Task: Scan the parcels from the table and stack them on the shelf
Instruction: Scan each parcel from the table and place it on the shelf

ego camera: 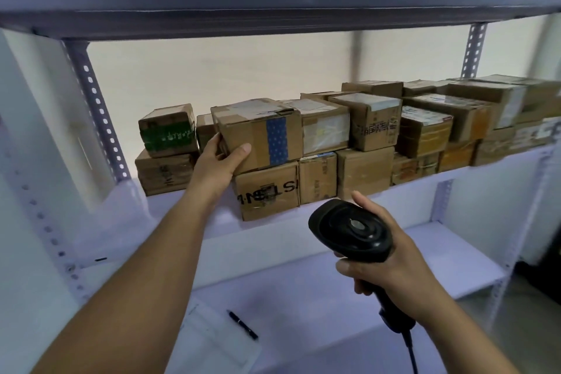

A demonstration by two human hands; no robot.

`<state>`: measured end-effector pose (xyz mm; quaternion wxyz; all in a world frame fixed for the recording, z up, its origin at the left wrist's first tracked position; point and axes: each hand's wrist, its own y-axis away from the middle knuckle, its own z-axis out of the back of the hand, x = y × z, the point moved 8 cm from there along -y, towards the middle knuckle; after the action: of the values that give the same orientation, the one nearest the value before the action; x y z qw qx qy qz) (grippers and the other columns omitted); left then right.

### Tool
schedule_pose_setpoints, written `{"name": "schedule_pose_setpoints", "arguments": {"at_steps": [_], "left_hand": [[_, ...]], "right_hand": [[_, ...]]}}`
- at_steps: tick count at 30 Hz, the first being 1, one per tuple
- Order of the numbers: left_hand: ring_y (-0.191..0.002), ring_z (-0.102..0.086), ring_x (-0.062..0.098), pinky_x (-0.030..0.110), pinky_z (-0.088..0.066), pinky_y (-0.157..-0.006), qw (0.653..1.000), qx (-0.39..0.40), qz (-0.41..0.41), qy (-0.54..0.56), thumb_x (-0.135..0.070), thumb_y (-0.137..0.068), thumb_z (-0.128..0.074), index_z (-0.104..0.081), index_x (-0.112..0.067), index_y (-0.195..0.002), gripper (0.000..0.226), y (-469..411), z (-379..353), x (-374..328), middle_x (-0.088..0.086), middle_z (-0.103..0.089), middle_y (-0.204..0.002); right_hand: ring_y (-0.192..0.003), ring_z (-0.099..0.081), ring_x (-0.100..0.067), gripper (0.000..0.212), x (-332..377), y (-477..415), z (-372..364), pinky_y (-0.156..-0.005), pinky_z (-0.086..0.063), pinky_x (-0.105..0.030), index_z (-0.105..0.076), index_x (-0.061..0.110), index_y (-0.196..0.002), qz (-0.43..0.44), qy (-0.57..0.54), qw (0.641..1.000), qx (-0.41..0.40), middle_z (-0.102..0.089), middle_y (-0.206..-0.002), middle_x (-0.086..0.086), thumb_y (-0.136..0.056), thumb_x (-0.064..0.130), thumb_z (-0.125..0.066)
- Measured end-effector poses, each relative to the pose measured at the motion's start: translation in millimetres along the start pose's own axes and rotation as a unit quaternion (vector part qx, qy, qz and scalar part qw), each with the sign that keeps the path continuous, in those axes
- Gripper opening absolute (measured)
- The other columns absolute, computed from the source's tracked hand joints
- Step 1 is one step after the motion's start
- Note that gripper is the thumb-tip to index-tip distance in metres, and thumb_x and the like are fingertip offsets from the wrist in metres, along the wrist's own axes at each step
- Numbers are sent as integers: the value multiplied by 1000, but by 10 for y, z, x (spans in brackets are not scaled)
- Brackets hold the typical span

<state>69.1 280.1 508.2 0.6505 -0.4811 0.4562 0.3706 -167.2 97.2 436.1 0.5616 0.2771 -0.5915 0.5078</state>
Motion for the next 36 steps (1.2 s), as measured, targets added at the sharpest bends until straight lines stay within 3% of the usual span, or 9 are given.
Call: {"name": "schedule_pose_setpoints", "arguments": {"at_steps": [5, 7, 9, 12, 19, 26, 31, 36], "left_hand": [[-123, -51, 18, 32, -42, -99, 999, 10, -13, -44, -40, -87, -68, -30, -29, -150, 74, 20, -5, 29, -2, -53, -136], [-127, -47, 18, 35, -40, -102, 996, -25, -29, -85, -51, -82, -70, -28, -30, -150, 83, 101, 51, 50, -4, -48, -139], [-133, -41, 22, 44, -39, -107, 981, -96, -81, -148, -59, -76, -67, -32, -25, -148, 87, 259, 124, 32, 2, -42, -146], [-129, -40, 22, 34, -38, -101, 945, -167, -205, -192, -47, -81, -65, -46, -13, -138, 69, 665, 74, -69, 8, -44, -138], [-111, -51, 21, 32, -43, -93, 907, -65, -338, -243, -41, -85, -57, -59, -7, -124, 51, 1240, -606, 52, 10, -59, -116], [-116, -49, 21, 35, -42, -94, 920, 24, -295, -256, -49, -84, -54, -57, -10, -127, 58, 1645, -1329, 379, 9, -59, -124], [-119, -49, 24, 35, -41, -95, 923, 63, -275, -261, -36, -83, -74, -55, -13, -130, 56, 1856, -1859, 451, 7, -56, -130], [-124, -49, 27, 43, -45, -98, 933, 76, -254, -244, -36, -82, -74, -54, -14, -132, 58, 2094, -2384, 325, 7, -54, -134]], "right_hand": [[-54, -64, -27, 96, 13, 99, 36, -52, -52, -31, -43, 53, -135, 0, 8, 1000, -15, -65, -113, -7, -71, -7, -81], [-55, -64, -25, 96, 23, 150, 51, -53, -53, -31, -42, 51, -137, 2, 14, 1000, -24, -65, -113, -5, -71, -7, -81], [-54, -64, -25, 96, 16, 207, 74, -53, -53, -32, -43, 51, -137, 2, 15, 999, -37, -66, -112, -2, -71, -7, -80], [-54, -63, -26, 95, -8, 308, 111, -53, -54, -33, -43, 52, -137, -4, 13, 998, -55, -67, -108, -2, -71, -6, -81], [-53, -61, -26, 94, -99, 599, 273, -53, -52, -33, -46, 56, -131, -21, -2, 995, -102, -69, -101, -3, -71, -7, -80], [-53, -60, -27, 94, -216, 1029, 720, -51, -51, -32, -44, 48, -137, -34, -8, 988, -153, -65, -112, -10, -72, -9, -80], [-51, -59, -27, 94, -190, 1199, 1039, -48, -49, -32, -44, 41, -140, -30, -5, 985, -170, -65, -113, -11, -71, -12, -80], [-51, -60, -25, 94, -166, 1444, 1533, -48, -49, -30, -45, 45, -137, -18, -9, 983, -185, -63, -112, -14, -70, -10, -81]]}}
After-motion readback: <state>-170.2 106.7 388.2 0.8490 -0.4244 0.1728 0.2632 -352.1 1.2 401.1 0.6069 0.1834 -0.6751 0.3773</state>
